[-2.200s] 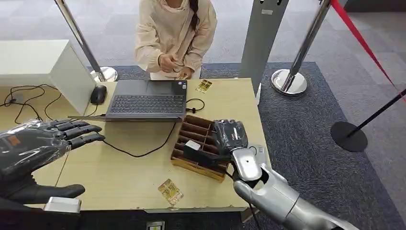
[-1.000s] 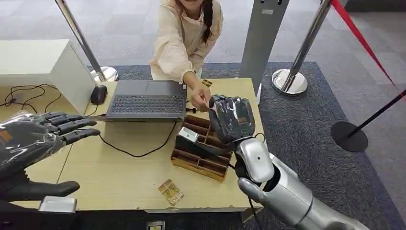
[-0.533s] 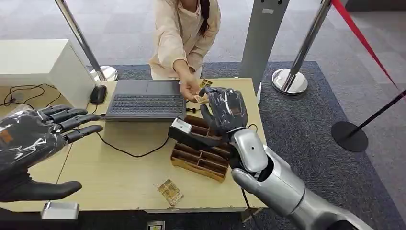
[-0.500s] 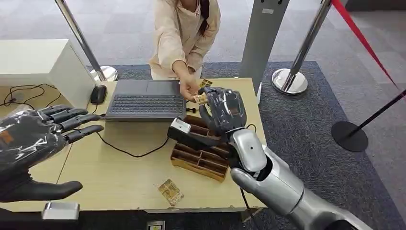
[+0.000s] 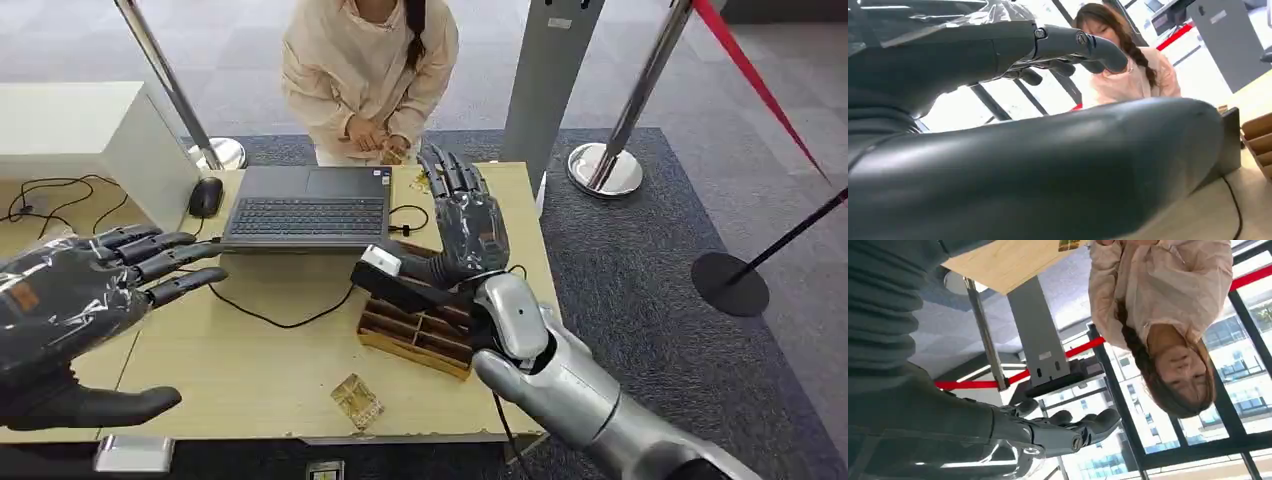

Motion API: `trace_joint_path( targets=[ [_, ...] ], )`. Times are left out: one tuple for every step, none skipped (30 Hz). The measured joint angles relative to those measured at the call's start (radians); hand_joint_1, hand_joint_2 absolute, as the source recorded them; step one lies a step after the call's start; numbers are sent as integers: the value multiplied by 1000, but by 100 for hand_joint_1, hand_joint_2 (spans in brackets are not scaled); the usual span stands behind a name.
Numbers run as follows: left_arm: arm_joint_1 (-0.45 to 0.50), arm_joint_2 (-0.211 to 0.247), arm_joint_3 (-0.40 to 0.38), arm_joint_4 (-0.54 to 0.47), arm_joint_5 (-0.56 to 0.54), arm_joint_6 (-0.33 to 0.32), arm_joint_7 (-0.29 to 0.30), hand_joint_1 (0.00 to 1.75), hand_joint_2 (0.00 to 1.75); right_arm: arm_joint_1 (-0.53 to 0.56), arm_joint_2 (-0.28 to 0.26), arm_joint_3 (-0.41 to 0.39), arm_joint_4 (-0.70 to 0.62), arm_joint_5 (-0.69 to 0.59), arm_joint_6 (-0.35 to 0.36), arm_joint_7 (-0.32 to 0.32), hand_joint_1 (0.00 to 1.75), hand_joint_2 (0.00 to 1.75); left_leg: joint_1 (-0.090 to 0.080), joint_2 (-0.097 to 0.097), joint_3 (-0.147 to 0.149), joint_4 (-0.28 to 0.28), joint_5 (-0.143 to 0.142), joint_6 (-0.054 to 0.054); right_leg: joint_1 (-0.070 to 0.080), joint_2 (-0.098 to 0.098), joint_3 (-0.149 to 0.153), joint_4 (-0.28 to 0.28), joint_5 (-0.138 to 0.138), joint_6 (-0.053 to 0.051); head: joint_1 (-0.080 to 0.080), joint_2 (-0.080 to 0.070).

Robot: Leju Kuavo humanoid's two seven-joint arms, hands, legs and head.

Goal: Pass the card to the sensor for recognition and then transmit it.

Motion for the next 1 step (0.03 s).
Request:
trace_joint_path(
  targets=[
    [-5,0,1,0,3,-4,0,0,0,5,-1,-4,-3,0,-12,-3,0,0,0,0,0,0,0,0,0,0,0,0,0,0,0,0]
  ],
)
